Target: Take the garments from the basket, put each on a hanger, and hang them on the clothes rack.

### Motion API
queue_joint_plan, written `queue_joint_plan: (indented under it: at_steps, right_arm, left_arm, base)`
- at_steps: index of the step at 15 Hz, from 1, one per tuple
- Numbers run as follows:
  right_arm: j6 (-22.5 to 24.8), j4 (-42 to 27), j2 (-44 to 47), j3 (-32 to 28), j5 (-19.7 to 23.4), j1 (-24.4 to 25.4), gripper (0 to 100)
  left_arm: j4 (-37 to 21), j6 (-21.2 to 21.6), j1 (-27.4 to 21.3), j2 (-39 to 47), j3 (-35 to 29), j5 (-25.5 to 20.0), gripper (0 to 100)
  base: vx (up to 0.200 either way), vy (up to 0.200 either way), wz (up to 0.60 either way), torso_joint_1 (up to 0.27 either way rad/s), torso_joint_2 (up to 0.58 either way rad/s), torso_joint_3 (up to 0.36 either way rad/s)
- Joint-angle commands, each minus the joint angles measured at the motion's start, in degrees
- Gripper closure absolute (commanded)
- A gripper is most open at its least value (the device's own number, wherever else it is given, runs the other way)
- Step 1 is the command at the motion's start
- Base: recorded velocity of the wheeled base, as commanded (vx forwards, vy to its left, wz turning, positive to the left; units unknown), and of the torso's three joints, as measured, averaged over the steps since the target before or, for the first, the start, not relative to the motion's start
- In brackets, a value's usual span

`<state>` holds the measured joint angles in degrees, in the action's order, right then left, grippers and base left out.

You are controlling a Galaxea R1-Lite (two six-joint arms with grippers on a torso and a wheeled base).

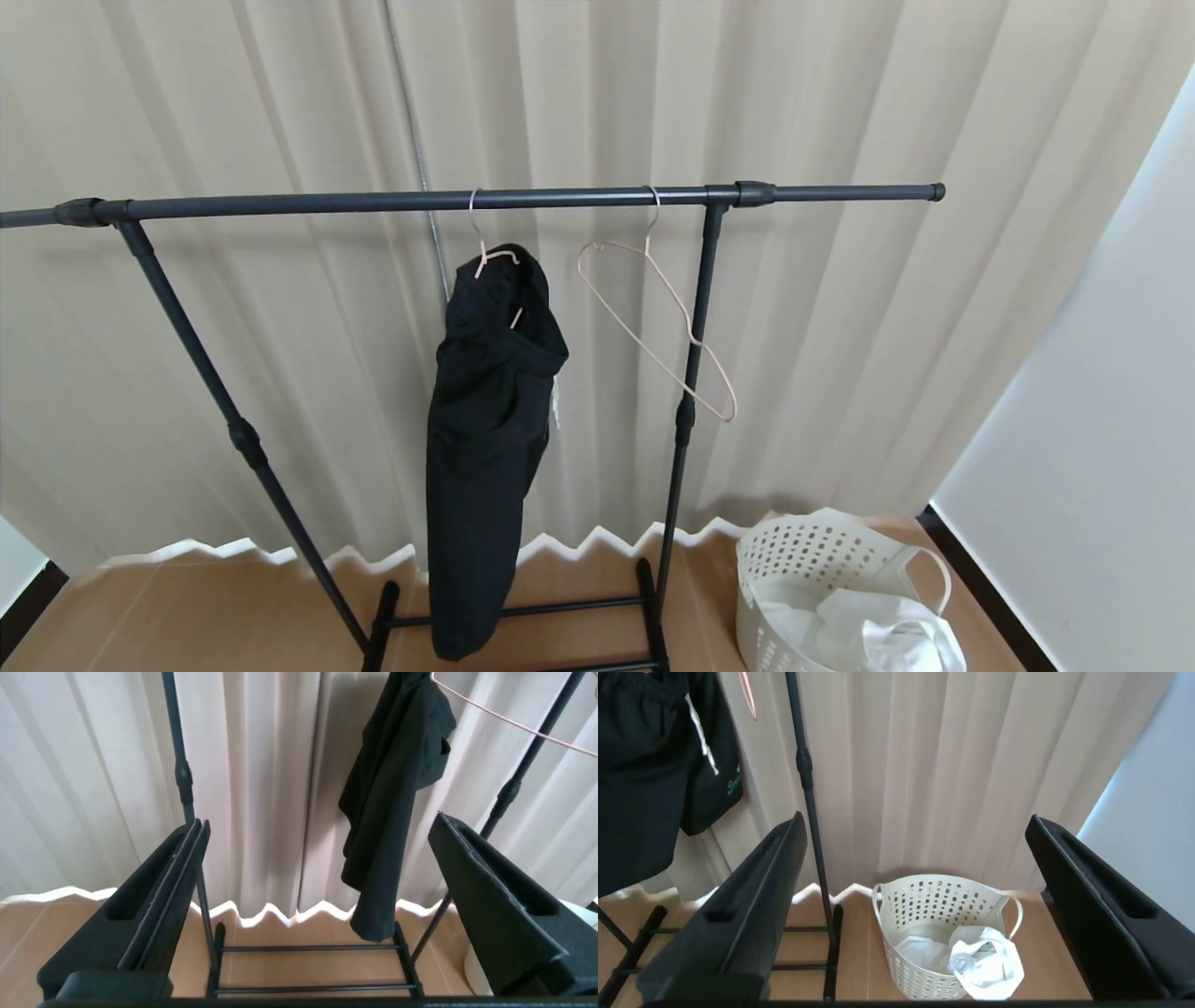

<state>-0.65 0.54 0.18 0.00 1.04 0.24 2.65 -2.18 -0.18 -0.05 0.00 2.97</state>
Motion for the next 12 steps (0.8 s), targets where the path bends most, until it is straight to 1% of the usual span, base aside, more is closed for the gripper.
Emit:
queue_joint_plan:
  at_steps: [1, 5, 12]
  right_arm:
    - [0.03, -0.01, 0.08, 0.00, 0.02, 0.02, 0]
    - [0.03, -0.01, -0.01, 0.00, 0.02, 0.02, 0]
    - [0.03, -0.01, -0.01, 0.00, 0.02, 0.02, 0]
  left_arm:
    - [-0.01, -0.02, 0.01, 0.05, 0.00, 0.01, 0]
    - [-0.01, -0.02, 0.01, 0.05, 0.00, 0.01, 0]
    - [0.08, -0.02, 0.01, 0.05, 0.00, 0.01, 0]
  base:
    - [0.000, 0.000, 0.00, -0.159, 0.37, 0.212]
    - [0.000, 0.000, 0.00, -0.167, 0.42, 0.248]
    - [0.000, 0.000, 0.00, -0.199, 0.55, 0.339]
